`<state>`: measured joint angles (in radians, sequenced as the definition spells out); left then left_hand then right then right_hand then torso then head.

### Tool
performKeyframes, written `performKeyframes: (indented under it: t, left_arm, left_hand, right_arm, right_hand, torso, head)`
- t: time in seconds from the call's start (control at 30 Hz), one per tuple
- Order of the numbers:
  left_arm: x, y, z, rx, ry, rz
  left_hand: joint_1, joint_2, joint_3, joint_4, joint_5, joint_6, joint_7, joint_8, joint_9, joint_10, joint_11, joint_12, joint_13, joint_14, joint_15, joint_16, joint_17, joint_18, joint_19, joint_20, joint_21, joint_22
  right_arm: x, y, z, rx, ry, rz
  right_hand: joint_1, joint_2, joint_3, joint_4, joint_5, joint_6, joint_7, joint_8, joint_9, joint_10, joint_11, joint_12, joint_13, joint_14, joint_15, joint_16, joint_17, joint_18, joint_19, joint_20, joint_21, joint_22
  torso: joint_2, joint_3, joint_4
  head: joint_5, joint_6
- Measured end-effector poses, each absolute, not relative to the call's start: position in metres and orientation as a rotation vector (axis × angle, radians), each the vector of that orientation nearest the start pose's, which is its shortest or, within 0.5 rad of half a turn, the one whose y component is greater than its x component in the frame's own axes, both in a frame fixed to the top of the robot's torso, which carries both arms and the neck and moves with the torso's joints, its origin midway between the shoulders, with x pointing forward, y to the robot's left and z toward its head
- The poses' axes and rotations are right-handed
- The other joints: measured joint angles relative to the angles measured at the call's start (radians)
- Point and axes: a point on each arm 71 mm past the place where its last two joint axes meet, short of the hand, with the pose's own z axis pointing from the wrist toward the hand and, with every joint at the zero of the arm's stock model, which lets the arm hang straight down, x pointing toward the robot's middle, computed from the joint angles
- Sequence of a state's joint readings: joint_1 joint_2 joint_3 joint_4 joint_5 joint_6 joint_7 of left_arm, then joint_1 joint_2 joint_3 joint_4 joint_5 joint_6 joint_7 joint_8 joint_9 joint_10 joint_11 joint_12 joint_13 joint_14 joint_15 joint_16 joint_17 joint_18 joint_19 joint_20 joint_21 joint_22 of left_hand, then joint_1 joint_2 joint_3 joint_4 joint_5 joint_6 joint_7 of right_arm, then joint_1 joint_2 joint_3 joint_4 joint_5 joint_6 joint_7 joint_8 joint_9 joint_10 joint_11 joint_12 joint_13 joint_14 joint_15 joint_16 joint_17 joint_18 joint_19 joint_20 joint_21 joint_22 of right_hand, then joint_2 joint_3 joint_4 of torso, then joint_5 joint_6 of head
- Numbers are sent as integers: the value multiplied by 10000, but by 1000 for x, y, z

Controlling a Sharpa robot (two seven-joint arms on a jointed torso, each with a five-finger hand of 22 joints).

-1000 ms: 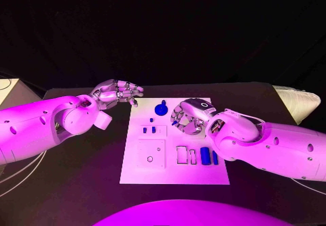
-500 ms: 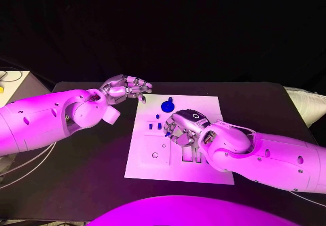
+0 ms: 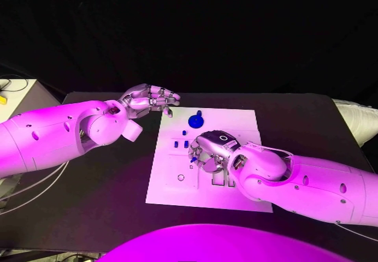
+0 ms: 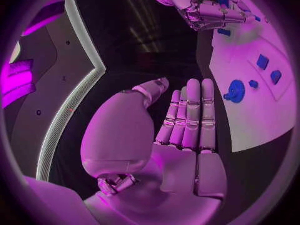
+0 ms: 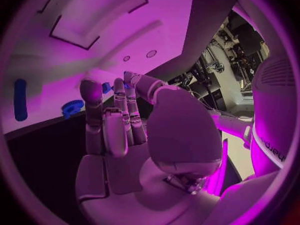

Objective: Assemble the parts on the task board

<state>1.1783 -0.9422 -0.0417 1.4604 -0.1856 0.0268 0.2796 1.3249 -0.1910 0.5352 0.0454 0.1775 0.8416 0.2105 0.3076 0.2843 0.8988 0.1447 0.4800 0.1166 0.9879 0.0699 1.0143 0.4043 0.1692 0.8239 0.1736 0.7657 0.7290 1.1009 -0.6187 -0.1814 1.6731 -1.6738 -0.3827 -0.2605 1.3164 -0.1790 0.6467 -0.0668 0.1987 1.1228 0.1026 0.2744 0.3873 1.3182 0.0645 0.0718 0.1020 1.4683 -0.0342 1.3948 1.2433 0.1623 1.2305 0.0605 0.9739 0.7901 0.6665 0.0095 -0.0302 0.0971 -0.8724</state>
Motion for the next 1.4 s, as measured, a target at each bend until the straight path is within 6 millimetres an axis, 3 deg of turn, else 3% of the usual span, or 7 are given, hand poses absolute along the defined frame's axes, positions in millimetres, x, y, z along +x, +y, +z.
performKeyframes:
  t: [0.47,1.4]
  left_arm:
    - [483,258,-198,-9479,17154,-15718]
    - [483,257,-198,-9479,17236,-15741]
  left_hand:
    - [0,0,0,0,0,0,0,0,0,-37,37,0,1,0,0,0,0,-1,37,37,-76,-37]
    - [0,0,-29,29,0,1,0,0,0,-37,37,0,-7,0,0,0,0,0,36,36,-76,-57]
  right_arm:
    - [385,-52,-255,-4733,17354,8079]
    - [385,-49,-261,-4926,17464,7863]
  right_hand:
    - [0,0,18,18,33,-36,-3,0,18,0,0,-27,12,0,0,0,-28,0,-39,39,-43,-10]
    - [12,-10,15,17,22,-43,49,2,33,28,27,-28,8,1,1,0,-27,0,-38,39,-43,-9]
  torso:
    - [2,-15,13]
    - [-1,-5,3]
  head:
    - [57,-4]
    - [77,-4]
